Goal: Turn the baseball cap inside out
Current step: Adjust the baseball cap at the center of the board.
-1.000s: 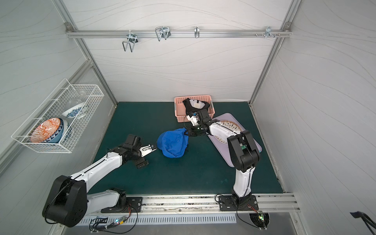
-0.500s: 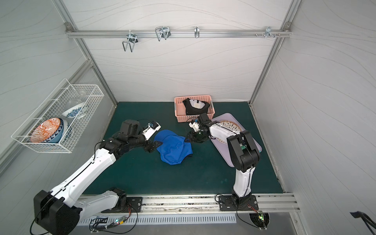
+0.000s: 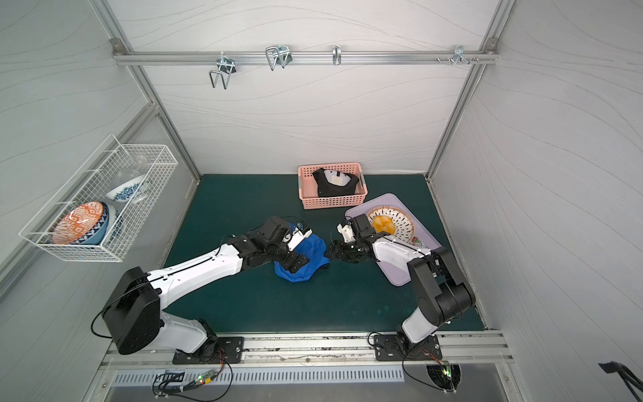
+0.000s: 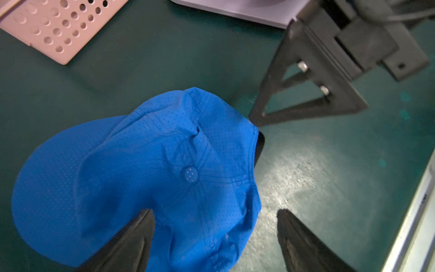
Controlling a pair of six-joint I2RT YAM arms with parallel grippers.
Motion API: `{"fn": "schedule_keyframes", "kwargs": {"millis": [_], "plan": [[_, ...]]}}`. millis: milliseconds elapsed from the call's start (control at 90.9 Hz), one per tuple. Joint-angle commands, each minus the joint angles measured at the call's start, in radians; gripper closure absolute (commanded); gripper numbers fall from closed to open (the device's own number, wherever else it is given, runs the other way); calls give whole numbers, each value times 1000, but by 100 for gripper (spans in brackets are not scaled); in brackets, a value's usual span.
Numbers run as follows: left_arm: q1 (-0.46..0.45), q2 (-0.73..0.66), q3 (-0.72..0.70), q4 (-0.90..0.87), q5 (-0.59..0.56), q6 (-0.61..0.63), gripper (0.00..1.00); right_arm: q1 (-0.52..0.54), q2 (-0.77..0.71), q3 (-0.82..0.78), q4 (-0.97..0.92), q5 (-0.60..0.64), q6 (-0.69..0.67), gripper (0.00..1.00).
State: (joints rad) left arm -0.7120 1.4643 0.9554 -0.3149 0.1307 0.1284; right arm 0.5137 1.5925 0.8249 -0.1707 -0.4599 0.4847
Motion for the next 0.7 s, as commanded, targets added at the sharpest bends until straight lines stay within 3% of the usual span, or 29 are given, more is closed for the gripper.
{"fn": "schedule_keyframes", "kwargs": {"millis": [0,187,308,462,605,693], "plan": [[2,64,13,87,-25,-40,13,23,44,5,112,0,79,28],[3,150,13,125,-39,-59,16,42,111,22,140,-24,87,29],[3,202,37,120,-16,-70,25,54,142,31,146,-36,89,35],[3,232,36,135,-20,-81,55,56,150,33,147,-34,91,61],[3,205,43,110,-22,-76,100,57,146,35,132,-26,86,92],[4,158,48,91,-50,-72,100,57,135,45,98,-2,76,100]]}}
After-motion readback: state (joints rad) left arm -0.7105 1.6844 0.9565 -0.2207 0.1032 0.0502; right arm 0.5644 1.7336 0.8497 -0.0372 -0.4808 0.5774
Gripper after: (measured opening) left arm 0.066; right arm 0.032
